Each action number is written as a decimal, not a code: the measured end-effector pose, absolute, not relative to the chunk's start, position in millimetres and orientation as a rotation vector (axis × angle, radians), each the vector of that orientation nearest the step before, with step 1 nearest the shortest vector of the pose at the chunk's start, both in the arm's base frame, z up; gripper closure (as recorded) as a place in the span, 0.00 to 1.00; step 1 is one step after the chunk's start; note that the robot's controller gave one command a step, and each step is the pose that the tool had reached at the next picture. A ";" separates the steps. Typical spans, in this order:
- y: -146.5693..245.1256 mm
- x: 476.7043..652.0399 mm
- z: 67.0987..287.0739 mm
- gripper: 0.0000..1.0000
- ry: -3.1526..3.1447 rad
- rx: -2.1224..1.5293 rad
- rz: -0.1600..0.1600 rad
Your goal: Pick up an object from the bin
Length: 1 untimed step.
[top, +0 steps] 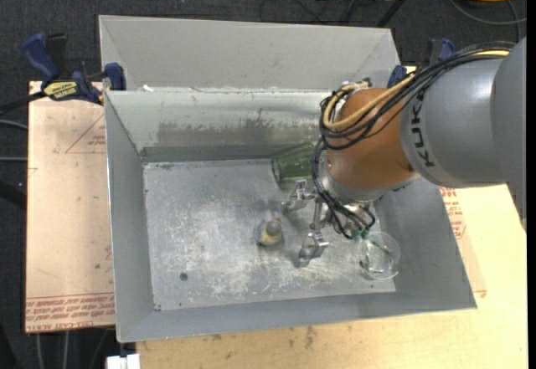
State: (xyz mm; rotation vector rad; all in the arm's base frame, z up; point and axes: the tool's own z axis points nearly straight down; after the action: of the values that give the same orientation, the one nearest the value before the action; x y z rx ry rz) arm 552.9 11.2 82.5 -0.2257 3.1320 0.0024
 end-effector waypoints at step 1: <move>58.2 548.3 77.5 1.00 3.097 -0.497 -0.010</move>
Offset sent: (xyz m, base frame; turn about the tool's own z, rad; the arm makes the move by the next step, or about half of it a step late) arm 0.0000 0.0000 0.0000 0.0000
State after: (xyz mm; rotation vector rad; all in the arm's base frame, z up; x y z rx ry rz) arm 548.3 58.2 77.5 -0.4971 3.0971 -0.0103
